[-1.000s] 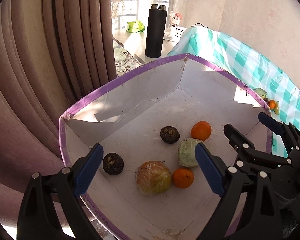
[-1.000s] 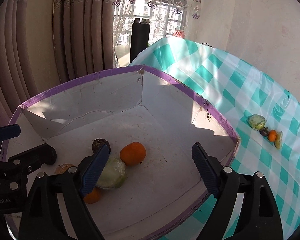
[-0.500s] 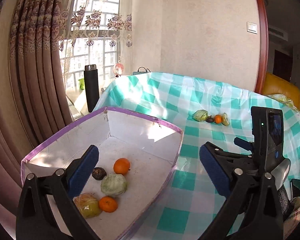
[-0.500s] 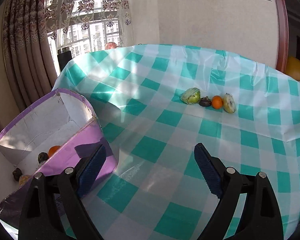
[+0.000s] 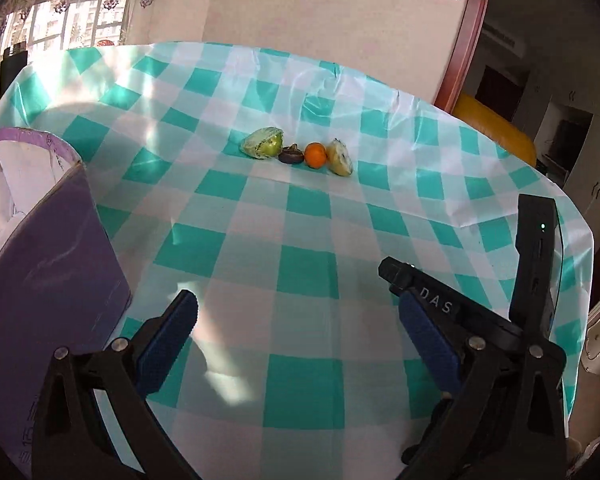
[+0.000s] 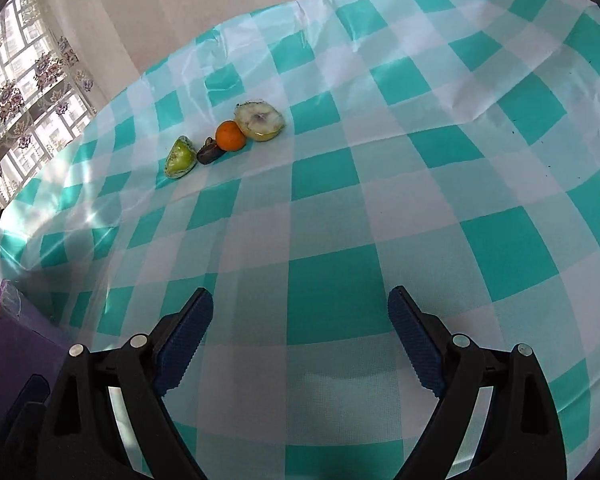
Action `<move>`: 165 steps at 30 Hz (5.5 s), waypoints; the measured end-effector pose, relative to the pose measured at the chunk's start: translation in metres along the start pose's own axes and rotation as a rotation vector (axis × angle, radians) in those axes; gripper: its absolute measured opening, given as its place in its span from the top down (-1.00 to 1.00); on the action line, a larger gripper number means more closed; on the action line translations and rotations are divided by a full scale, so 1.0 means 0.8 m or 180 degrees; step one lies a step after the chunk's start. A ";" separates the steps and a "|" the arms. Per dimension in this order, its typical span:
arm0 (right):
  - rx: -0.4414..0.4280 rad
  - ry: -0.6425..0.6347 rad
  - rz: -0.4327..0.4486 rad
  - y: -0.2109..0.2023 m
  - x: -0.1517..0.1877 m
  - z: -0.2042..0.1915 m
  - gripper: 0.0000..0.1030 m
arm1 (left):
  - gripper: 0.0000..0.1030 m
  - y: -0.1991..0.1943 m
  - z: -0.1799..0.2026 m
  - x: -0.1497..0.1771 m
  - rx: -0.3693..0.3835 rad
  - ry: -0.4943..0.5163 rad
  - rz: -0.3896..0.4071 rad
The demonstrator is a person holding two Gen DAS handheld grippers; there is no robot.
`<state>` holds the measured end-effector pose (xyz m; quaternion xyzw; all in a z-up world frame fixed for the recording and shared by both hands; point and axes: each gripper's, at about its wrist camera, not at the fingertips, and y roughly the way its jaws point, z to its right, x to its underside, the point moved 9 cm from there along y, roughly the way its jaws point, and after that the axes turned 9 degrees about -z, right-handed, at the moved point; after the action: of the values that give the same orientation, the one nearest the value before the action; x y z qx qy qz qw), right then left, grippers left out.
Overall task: Organize fruits
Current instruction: 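Lift both open tools out of the box and return over the fruit row, then grasp the wrapped cut fruit half with the right tool while the left grasps the wrapped cabbage, then carry the wrapped cabbage and fruit half into the box and open both tools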
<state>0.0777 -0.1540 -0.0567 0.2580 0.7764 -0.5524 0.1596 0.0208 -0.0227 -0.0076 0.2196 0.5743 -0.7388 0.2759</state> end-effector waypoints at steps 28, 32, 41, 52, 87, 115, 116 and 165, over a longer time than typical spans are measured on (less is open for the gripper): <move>0.0590 -0.0398 0.0034 0.075 -0.130 0.004 -0.63 | -0.96 0.162 -0.064 -0.132 -0.0225 -0.0650 -0.0174; 0.0600 -0.0467 -0.0028 0.094 -0.148 0.001 -0.63 | -0.96 0.179 -0.077 -0.155 -0.0289 -0.0811 -0.0163; 0.0402 -0.0691 -0.0097 0.121 -0.182 -0.011 -0.67 | -0.96 0.199 -0.117 -0.190 -0.0269 -0.1271 -0.0024; 0.0200 -0.1294 -0.0359 0.157 -0.195 -0.051 -0.67 | -0.96 0.192 -0.144 -0.208 -0.0358 -0.1511 0.0300; -0.0465 -0.0593 -0.0328 0.152 -0.214 -0.044 -0.01 | -0.96 0.244 -0.091 -0.253 -0.0661 -0.0461 -0.0107; -0.0556 -0.0566 -0.0333 0.156 -0.209 -0.044 -0.01 | -0.21 0.222 -0.131 -0.240 -0.0736 -0.0795 -0.0021; -0.0564 -0.0559 -0.0323 0.155 -0.209 -0.043 -0.01 | -0.21 0.216 -0.136 -0.236 -0.0746 -0.0818 -0.0014; -0.0886 -0.0521 -0.0152 -0.044 0.052 -0.038 -0.01 | -0.22 -0.032 -0.041 0.049 -0.0132 -0.0337 0.0309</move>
<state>0.0241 -0.1251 -0.0411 0.1690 0.8358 -0.4624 0.2432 -0.0249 0.0081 -0.0220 0.2021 0.5627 -0.7231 0.3459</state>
